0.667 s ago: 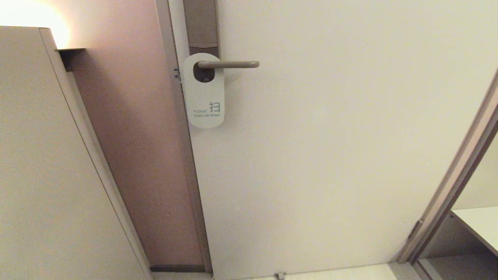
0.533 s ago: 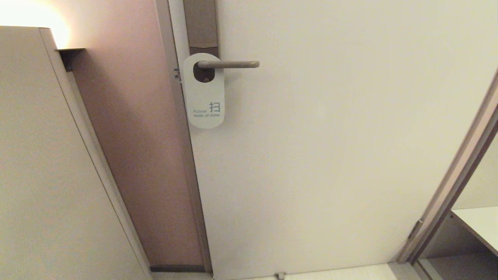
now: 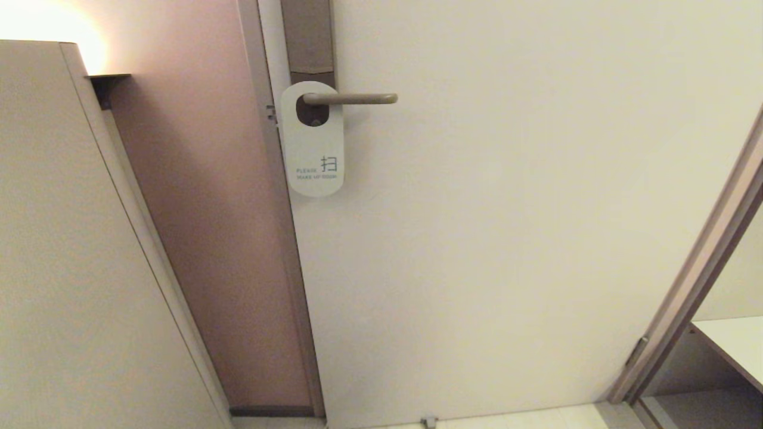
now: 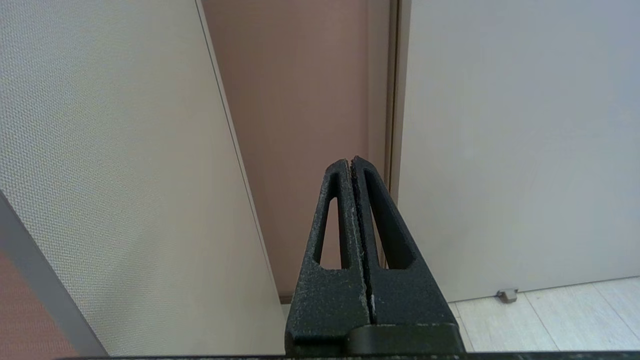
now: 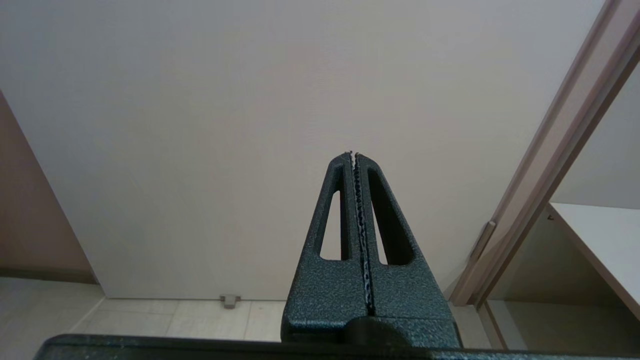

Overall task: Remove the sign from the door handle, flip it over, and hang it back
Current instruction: Take down the sign

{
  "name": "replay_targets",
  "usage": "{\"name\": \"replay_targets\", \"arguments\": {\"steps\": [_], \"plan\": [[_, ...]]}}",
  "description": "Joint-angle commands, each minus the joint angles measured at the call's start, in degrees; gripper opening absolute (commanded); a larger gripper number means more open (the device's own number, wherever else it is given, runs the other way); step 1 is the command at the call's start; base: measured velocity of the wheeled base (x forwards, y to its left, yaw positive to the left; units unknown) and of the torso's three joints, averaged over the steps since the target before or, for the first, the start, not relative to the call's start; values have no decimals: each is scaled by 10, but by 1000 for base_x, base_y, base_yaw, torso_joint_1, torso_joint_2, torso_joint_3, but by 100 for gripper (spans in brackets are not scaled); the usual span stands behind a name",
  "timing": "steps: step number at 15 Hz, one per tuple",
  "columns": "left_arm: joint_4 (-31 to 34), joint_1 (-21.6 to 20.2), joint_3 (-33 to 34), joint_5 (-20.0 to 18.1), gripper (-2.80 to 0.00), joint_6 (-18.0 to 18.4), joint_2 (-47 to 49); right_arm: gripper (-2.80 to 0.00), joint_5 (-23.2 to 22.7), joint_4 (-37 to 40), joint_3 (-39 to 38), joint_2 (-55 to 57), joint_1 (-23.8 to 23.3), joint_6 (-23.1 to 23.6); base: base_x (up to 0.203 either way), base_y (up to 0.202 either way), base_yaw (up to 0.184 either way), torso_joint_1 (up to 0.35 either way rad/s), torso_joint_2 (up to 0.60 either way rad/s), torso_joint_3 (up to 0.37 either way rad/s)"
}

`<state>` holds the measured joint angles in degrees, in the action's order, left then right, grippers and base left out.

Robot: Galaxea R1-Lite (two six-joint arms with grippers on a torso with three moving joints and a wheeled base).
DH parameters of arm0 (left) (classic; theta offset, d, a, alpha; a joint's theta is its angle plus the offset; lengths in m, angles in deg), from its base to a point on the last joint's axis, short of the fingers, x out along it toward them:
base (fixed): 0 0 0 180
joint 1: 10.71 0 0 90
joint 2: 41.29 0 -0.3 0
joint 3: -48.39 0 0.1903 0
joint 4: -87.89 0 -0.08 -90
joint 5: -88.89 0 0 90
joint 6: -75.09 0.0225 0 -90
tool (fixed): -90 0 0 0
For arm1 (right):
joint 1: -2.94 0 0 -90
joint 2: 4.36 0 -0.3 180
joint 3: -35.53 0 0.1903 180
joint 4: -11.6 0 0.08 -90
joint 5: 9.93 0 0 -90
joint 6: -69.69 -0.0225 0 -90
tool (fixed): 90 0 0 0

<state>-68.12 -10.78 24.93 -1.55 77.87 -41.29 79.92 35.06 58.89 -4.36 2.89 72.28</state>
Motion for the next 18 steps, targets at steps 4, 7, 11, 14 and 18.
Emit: {"name": "replay_targets", "arguments": {"steps": [4, 7, 11, 14, 18], "plan": [[1, -1, 0, -2, -280, 6, 0, -280, 0, 0, 0, 0, 0, 0, 0, 0, 0, 0, 0, 0], [0, -1, 0, 0, -280, 2, 1, -280, 0, 0, 0, 0, 0, 0, 0, 0, 0, 0, 0, 0], [-2, 0, 0, -2, -280, 1, 1, -280, 0, 0, 0, 0, 0, 0, 0, 0, 0, 0, 0, 0], [1, 1, -9, -4, -280, 2, 0, -280, 0, 0, 0, 0, 0, 0, 0, 0, 0, 0, 0, 0], [2, 1, -55, -13, -280, -4, 59, -280, 0, 0, 0, 0, 0, 0, 0, 0, 0, 0, 0, 0]]}}
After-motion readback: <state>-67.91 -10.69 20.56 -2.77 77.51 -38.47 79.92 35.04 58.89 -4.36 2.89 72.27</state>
